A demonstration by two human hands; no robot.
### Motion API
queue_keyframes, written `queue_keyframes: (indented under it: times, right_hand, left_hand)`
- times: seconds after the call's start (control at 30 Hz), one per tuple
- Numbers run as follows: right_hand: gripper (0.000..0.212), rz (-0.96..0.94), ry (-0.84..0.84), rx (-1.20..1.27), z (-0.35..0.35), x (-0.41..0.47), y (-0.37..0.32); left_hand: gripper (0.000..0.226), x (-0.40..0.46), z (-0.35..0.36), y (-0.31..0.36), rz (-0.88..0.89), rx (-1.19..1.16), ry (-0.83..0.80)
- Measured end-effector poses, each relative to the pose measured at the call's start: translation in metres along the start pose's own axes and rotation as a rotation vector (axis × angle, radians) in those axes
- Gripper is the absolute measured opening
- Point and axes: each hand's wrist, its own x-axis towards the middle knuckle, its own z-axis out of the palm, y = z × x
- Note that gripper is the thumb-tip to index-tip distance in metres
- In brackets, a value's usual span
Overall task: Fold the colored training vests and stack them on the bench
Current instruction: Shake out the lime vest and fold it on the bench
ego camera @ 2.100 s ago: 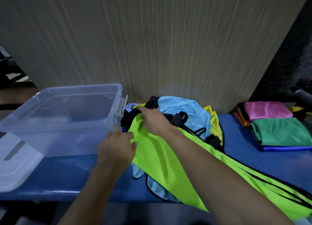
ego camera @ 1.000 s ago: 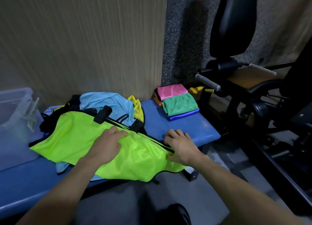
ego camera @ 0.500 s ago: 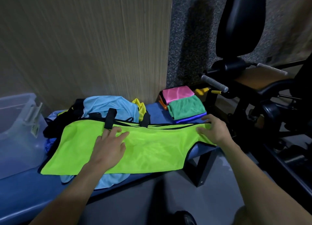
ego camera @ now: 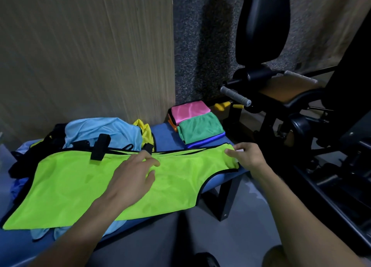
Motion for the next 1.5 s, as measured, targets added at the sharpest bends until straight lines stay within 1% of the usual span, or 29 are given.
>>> queue_keyframes:
  times: [0.17, 0.23, 0.3, 0.37, 0.5, 0.63, 0.7, 0.8, 0.87, 1.0, 1.1, 1.17, 1.23, 1.33, 1.37, 1.43, 1.5]
  right_hand:
    - [0.029, -0.186, -0.043, 0.005, -0.002, -0.009, -0.013]
    - [0.027, -0.252, -0.042, -0.015, -0.004, -0.015, -0.018]
    - [0.025, -0.299, -0.061, -0.011, -0.003, -0.018, -0.021]
    - [0.023, -0.32, -0.073, 0.022, -0.004, -0.019, -0.022]
    - [0.021, -0.344, -0.115, 0.112, -0.007, -0.02, -0.02]
    - [0.014, -0.348, -0.156, 0.198, -0.009, -0.02, -0.017]
    - [0.014, -0.329, -0.144, 0.228, -0.008, -0.02, -0.017]
    - [0.013, -0.281, -0.079, 0.188, -0.004, -0.017, -0.016]
    - [0.013, -0.255, -0.033, 0.138, -0.002, -0.014, -0.015]
    - [0.014, -0.194, 0.05, 0.066, -0.002, -0.01, -0.014]
    - [0.014, -0.143, 0.081, 0.011, -0.001, -0.01, -0.013]
    - [0.014, -0.1, 0.102, -0.028, 0.0, -0.009, -0.011]
    - [0.014, -0.059, 0.109, -0.062, 0.002, -0.008, -0.01]
    - [0.014, -0.038, 0.111, -0.112, 0.004, -0.008, -0.009]
    - [0.017, -0.033, 0.104, -0.112, 0.003, -0.009, -0.01]
    - [0.033, -0.016, 0.078, -0.062, 0.001, -0.011, -0.013]
    - [0.05, 0.06, 0.02, 0.072, -0.004, -0.016, -0.021]
  left_hand:
    - [0.019, 0.041, -0.002, 0.035, 0.19, -0.132, -0.049]
    - [0.018, 0.067, 0.001, 0.055, 0.214, -0.235, -0.063]
    - [0.016, 0.091, 0.009, 0.076, 0.197, -0.375, -0.083]
    - [0.013, 0.109, 0.021, 0.094, 0.162, -0.459, -0.111]
    - [0.017, 0.128, 0.05, 0.109, 0.131, -0.455, -0.142]
    - [0.013, 0.137, 0.066, 0.114, 0.118, -0.536, -0.141]
    - [0.016, 0.141, 0.069, 0.113, 0.101, -0.579, -0.193]
    - [0.022, 0.145, 0.07, 0.109, 0.071, -0.62, -0.259]
    - [0.023, 0.146, 0.066, 0.105, 0.084, -0.546, -0.289]
    - [0.019, 0.143, 0.056, 0.083, 0.109, -0.274, -0.283]
    - [0.021, 0.14, 0.052, 0.064, 0.082, -0.252, -0.333]
    - [0.025, 0.138, 0.048, 0.055, 0.078, -0.235, -0.311]
    - [0.028, 0.139, 0.045, 0.045, 0.078, -0.163, -0.271]
    - [0.03, 0.139, 0.04, 0.036, 0.099, 0.101, -0.197]
    - [0.029, 0.138, 0.039, 0.038, 0.108, 0.182, -0.176]
    - [0.025, 0.131, 0.04, 0.048, 0.127, 0.278, -0.121]
    - [0.027, 0.121, 0.046, 0.063, 0.188, 0.261, -0.041]
